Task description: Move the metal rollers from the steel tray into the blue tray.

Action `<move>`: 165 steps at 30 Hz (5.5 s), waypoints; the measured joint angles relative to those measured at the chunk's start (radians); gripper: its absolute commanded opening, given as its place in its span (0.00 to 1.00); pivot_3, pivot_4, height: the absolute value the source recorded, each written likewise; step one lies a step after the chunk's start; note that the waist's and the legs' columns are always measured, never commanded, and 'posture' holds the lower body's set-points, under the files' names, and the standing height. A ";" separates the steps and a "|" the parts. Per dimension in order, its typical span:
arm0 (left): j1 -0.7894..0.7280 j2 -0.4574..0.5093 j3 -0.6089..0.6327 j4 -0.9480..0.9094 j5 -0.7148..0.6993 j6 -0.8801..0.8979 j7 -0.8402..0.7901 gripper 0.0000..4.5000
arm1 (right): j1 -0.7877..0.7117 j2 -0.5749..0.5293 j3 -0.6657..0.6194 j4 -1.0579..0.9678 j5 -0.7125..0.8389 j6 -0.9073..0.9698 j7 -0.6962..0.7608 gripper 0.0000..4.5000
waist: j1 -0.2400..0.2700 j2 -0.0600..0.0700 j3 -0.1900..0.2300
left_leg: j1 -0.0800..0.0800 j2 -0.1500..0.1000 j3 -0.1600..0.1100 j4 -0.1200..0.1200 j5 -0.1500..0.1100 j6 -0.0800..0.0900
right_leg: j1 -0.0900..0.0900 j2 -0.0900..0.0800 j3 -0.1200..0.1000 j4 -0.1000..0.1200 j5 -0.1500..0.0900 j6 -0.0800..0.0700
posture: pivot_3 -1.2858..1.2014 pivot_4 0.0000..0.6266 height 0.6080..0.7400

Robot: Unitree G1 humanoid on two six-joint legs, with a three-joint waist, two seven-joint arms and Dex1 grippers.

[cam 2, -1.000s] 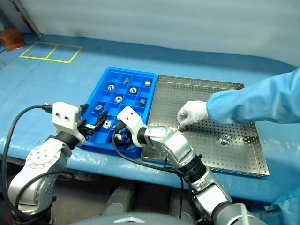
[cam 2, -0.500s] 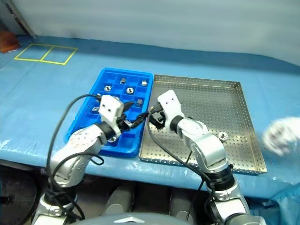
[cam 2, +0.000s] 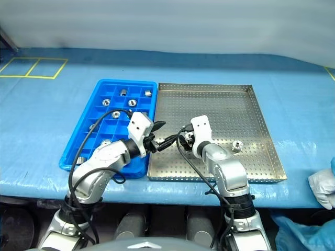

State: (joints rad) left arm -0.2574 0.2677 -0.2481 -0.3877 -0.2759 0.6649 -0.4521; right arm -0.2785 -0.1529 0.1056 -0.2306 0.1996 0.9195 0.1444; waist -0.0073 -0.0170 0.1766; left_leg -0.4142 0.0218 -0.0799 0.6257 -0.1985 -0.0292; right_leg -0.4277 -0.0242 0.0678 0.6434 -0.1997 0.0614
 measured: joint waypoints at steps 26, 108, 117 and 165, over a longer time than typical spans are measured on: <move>0.257 0.136 0.287 -0.279 0.063 0.076 0.199 0.81 | -0.291 0.103 0.177 0.138 0.036 -0.145 0.231 0.38 | 0.055 0.000 0.000 | 0.001 0.001 -0.002 -0.003 0.000 0.000 | 0.000 0.001 -0.002 0.000 -0.001 -0.002 | 0.68 0.24 1.00; 0.043 0.012 -0.030 -0.046 -0.012 0.007 -0.072 0.81 | 0.146 0.139 -0.257 -0.172 -0.343 0.075 -0.272 0.89 | -0.003 0.001 0.000 | 0.001 0.002 -0.001 -0.002 0.000 -0.007 | 0.000 0.001 -0.001 0.001 -0.002 -0.003 | 0.56 0.24 1.00; 0.045 0.009 -0.028 -0.046 -0.010 0.007 -0.055 0.81 | 0.144 0.153 -0.285 -0.161 -0.319 0.070 -0.274 0.54 | -0.004 0.001 0.000 | 0.001 0.002 -0.001 -0.002 0.000 -0.007 | 0.000 0.002 -0.001 0.001 -0.002 -0.003 | 0.57 0.24 1.00; 0.259 0.131 0.277 -0.271 0.096 0.161 0.208 0.81 | -0.245 0.079 0.251 0.211 -0.141 -0.341 0.271 0.38 | 0.076 0.002 -0.001 | 0.002 0.003 -0.002 -0.004 0.000 -0.007 | 0.000 0.003 -0.002 0.001 -0.002 -0.003 | 0.65 0.24 1.00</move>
State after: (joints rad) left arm 0.0020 0.3991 0.0286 -0.6582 -0.1802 0.8261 -0.2444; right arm -0.5239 -0.0742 0.3570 -0.0197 0.0584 0.5785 0.4159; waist 0.0684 -0.0154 0.1761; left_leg -0.4119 0.0243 -0.0818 0.6214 -0.1984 -0.0365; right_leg -0.4282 -0.0216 0.0656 0.6440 -0.2015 0.0580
